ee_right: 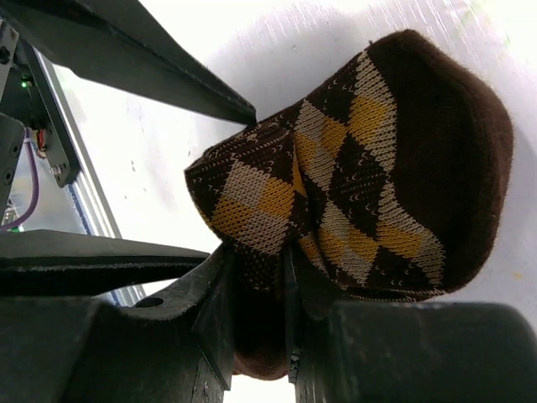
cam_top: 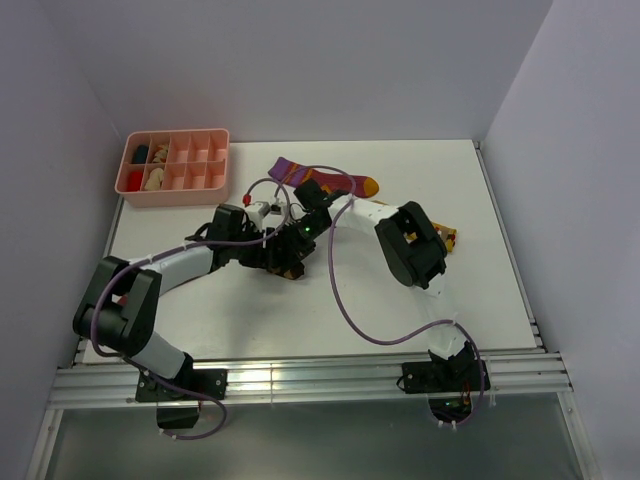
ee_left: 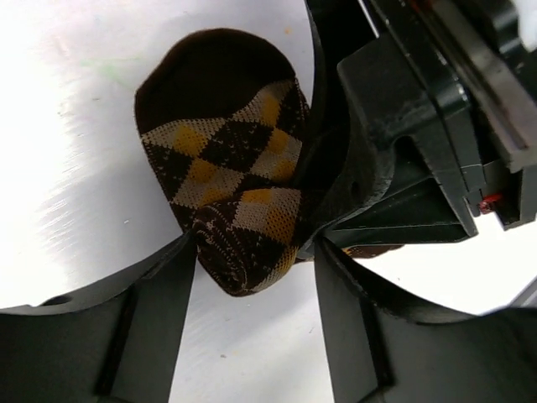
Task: Roll the socks
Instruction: Roll the sock at the center of the board.
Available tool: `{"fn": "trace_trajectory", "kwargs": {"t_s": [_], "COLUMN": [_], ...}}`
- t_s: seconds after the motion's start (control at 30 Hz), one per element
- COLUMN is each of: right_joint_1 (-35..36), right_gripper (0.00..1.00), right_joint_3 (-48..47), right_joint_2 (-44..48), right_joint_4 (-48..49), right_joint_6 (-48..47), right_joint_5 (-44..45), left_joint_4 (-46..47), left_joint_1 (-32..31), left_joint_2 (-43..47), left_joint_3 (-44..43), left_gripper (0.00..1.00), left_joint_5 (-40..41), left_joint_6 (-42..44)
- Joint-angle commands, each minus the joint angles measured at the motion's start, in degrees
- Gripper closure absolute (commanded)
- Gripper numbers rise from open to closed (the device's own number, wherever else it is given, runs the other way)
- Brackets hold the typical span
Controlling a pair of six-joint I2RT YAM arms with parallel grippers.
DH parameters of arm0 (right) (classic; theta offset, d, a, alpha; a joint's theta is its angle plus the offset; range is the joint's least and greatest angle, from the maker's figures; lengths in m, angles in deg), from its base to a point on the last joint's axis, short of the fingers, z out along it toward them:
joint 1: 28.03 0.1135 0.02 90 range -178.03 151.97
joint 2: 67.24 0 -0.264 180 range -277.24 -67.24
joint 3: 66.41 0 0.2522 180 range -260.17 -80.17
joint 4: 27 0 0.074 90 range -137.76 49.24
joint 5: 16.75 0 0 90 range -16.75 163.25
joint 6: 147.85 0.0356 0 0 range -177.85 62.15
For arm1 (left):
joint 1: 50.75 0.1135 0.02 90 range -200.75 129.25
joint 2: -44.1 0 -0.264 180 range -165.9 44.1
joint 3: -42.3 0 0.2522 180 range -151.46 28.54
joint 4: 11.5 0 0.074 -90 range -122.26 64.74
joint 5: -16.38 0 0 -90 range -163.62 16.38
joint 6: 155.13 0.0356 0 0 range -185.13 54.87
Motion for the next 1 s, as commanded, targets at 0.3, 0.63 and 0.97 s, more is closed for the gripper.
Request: {"fn": "trace_trajectory", "kwargs": {"t_s": [0.3,0.63,0.97], "right_joint_1": [-0.41,-0.5,-0.5], "right_gripper": [1.0,1.0,0.65], "right_joint_3": [7.69,8.48,15.5], "right_joint_2": [-0.9,-0.36,11.13], "right_joint_4": [-4.82,-4.9,5.6], "right_joint_6": [-4.68,-4.69,-2.49], "right_joint_5": [12.05,13.46,15.73], "left_joint_4": [-0.58,0.39,-4.09], "left_joint_1": [0.57,2.24,2.24], "left_joint_2": [-6.21,-6.3,-10.17], "left_joint_3": [-3.34,-3.52,-4.83], "left_gripper": [0.63,0.59,0.96], "left_joint_5": [-0.47,-2.85,1.98], "left_joint_6": [-3.61,-4.41,-7.83]}}
